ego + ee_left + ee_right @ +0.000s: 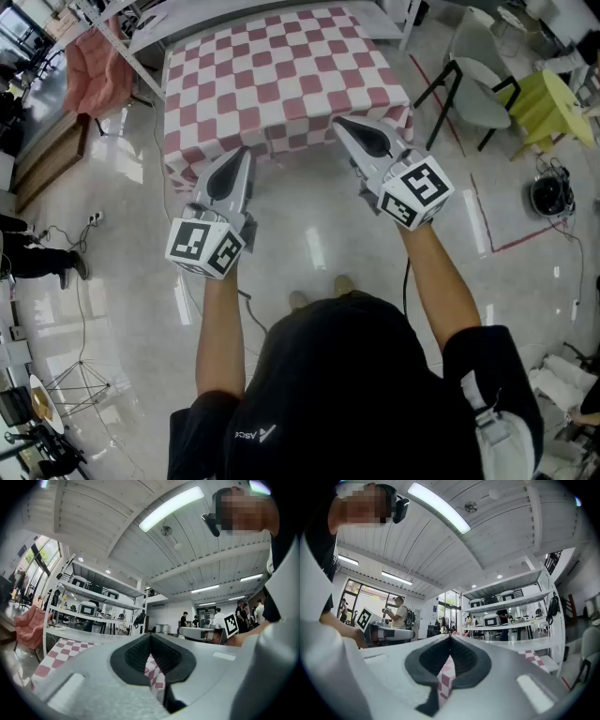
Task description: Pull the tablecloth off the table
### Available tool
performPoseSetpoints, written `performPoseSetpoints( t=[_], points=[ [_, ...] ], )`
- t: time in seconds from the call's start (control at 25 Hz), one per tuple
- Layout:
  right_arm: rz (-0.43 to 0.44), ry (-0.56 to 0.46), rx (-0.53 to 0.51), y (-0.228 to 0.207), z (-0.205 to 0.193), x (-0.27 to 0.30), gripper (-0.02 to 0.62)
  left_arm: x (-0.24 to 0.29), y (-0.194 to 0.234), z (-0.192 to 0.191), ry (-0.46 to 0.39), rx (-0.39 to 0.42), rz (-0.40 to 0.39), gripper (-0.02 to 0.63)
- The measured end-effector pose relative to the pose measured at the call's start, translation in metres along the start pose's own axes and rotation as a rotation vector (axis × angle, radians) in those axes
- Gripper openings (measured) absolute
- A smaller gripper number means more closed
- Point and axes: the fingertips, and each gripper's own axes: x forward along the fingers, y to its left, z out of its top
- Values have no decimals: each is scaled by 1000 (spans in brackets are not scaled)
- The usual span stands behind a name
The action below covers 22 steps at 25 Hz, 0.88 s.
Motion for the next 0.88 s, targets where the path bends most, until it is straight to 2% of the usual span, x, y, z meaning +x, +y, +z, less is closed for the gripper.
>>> performPoseSetpoints(
  t=[0.44, 0.88],
  points=[
    [16, -11, 8, -5, 10, 2, 0, 9, -2, -1, 6, 0, 15, 11],
    [33, -15, 8, -40, 4, -15, 0, 40, -18, -12, 27, 15, 64, 9]
  ],
)
